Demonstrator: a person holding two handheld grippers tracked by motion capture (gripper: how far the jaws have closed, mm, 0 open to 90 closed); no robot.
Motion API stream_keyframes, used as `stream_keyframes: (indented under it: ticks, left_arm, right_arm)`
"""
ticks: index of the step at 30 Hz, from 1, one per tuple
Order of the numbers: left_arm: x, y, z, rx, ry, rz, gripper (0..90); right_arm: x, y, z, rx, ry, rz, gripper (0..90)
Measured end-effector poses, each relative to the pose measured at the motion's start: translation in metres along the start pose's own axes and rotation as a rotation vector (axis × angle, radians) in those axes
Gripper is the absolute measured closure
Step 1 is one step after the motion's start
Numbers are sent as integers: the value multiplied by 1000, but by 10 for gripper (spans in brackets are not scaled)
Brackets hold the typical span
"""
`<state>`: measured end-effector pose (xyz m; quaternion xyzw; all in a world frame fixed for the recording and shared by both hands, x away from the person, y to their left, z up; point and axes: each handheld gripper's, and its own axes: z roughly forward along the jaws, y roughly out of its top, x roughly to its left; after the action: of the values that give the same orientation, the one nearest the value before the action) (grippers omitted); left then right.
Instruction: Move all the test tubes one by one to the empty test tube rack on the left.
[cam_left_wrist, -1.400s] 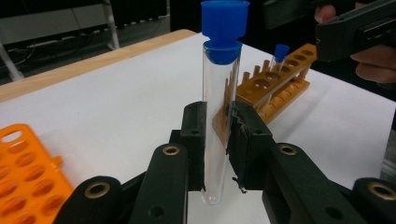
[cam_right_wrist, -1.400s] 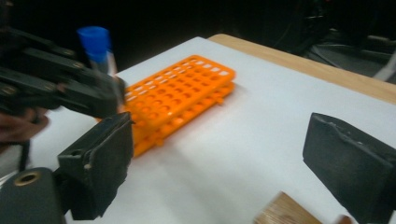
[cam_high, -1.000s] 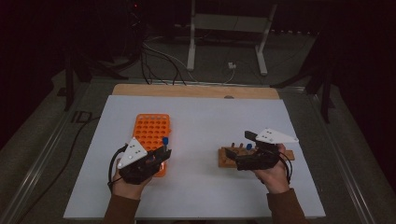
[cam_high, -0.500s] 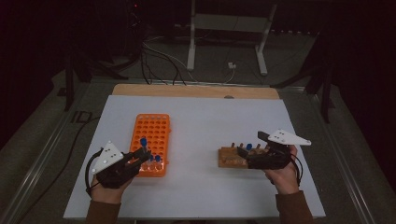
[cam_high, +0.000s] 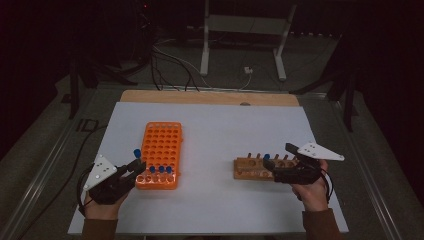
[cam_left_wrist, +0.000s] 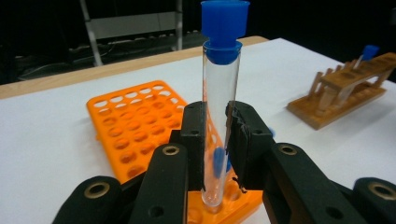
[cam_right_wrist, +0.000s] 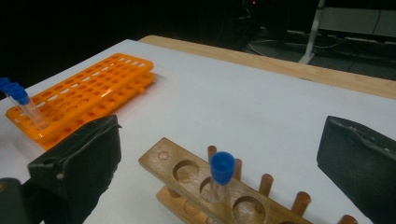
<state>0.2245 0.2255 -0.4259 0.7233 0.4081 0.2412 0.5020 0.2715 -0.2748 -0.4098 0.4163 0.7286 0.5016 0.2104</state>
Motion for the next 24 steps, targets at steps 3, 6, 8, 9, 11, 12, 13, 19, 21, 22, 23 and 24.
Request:
stream_keyframes:
  ticks: [3, 6, 8, 9, 11, 12, 13, 19, 21, 22, 23, 24]
  left_arm:
    - [4, -6, 4, 2, 2, -7, 769]
    - [6, -11, 8, 4, -1, -8, 769]
    - [7, -13, 12, 19, 1, -6, 769]
    - [7, -15, 14, 20, 0, -10, 769]
    - [8, -17, 17, 27, 0, -9, 769]
    - [8, -18, 18, 29, 0, -9, 769]
    - [8, -19, 19, 32, -1, -9, 769]
    - [8, -23, 25, 50, -3, -2, 769]
    - [8, -25, 27, 55, -4, -2, 769]
    - [8, -25, 27, 60, -3, 0, 769]
    - [8, -26, 28, 63, -3, 2, 769]
    - [8, -27, 28, 65, -3, 2, 769]
  right_arm:
    - [-1, 0, -2, -1, -2, 1, 0]
    - [-2, -1, -4, -5, -4, 1, 0]
    - [-3, -1, -4, -5, -6, 5, 0]
    - [-3, -2, -4, -4, -8, 7, 0]
    - [-3, -3, -4, -1, -7, 6, 0]
    - [-3, -3, -3, -2, -8, 3, 0]
    - [-3, -4, -4, -1, -7, 6, 0]
    - [-3, -5, -3, -2, -3, 10, 0]
    - [-3, -6, -4, -1, -2, 10, 0]
    - [-3, -6, -4, -1, -1, 10, 0]
    - [-3, -6, -4, -1, -1, 11, 0]
    - [-3, -6, -4, -2, 1, 12, 0]
